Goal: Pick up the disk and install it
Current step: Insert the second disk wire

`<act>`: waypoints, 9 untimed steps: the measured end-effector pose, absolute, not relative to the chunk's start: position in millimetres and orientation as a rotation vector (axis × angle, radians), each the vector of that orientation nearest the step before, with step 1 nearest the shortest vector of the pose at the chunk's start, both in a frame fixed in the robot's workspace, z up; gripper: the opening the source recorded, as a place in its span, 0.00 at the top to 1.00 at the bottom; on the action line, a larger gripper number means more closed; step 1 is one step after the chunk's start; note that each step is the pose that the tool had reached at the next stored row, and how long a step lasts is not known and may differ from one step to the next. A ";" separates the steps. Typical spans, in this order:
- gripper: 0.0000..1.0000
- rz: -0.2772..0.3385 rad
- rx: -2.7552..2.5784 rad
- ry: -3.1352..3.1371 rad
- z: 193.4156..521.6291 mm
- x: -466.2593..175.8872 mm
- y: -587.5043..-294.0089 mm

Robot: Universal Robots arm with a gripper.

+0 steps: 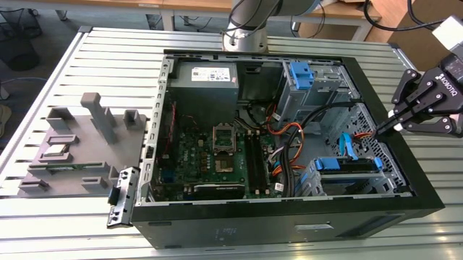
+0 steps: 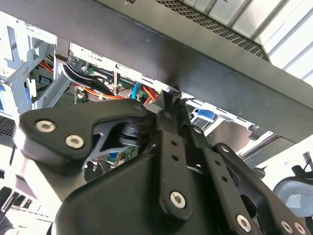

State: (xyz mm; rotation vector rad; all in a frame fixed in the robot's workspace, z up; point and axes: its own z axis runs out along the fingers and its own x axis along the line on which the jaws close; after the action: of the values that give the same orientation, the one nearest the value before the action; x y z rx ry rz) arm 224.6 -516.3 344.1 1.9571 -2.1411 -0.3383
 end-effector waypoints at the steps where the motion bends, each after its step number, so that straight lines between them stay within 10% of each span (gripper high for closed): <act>1: 0.84 -0.338 1.957 -2.141 344.1 224.6 -516.3; 9: 0.89 -0.338 1.957 -2.141 344.1 224.6 -516.3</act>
State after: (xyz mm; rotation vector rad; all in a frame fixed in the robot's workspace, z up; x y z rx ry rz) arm 224.6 -516.3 344.1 1.9571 -2.1411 -0.3382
